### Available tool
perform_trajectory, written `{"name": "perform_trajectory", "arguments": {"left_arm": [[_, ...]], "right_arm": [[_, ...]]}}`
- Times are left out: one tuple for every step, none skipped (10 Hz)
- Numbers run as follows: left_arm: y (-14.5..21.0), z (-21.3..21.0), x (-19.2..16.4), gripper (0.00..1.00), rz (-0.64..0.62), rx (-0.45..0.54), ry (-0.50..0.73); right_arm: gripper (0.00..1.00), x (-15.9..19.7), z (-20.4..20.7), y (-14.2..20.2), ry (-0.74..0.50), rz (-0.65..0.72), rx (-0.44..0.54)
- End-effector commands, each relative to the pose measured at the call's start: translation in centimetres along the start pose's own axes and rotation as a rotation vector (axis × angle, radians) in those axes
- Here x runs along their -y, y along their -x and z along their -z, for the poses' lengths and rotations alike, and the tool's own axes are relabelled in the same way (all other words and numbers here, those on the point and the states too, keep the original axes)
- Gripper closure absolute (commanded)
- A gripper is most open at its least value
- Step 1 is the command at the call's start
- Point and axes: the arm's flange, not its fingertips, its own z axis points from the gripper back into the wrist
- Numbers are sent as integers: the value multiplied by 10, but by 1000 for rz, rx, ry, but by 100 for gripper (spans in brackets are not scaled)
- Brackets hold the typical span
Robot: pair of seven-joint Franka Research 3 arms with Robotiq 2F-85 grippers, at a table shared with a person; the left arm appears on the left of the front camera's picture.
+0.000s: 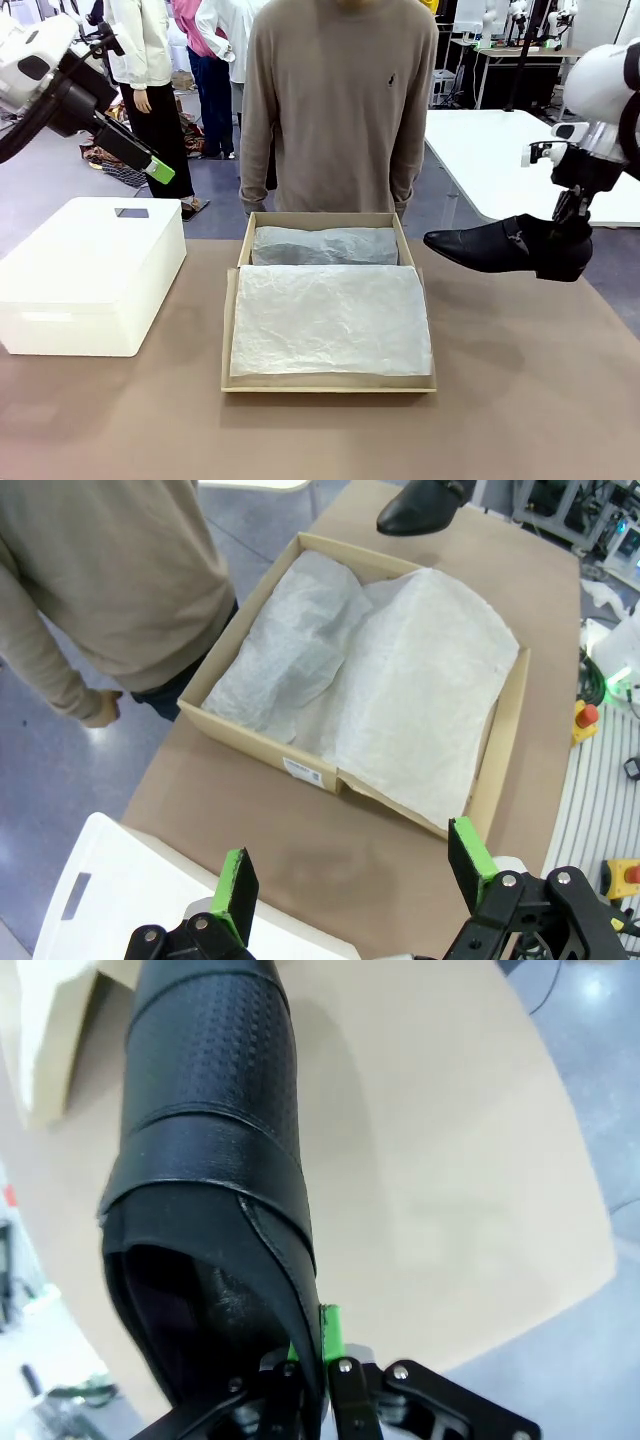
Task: Pack the shoes into the box.
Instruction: Place the other shoe of the Shoes into the Shoes Box.
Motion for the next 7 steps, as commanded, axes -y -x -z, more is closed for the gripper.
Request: {"name": "perform_trajectory", "arguments": {"left_arm": [[0, 1, 1, 0, -10, 23, 2], [0, 1, 1, 0, -10, 23, 2], [0, 1, 1, 0, -10, 23, 2], [0, 1, 1, 0, -10, 23, 2], [0, 1, 1, 0, -10, 23, 2], [0, 1, 1, 0, -10, 23, 2], [0, 1, 1, 0, -10, 23, 2]], "right_arm": [[100, -6, -20, -1, -40, 113, 65], [100, -12, -23, -1, -30, 125, 64], [100, -16, -23, 2, -28, 112, 62], [100, -8, -15, 4, -25, 80, 29], [100, -8, -15, 4, -25, 80, 29], [100, -8, -15, 4, -25, 80, 29], [100, -8, -15, 4, -25, 80, 29]]}}
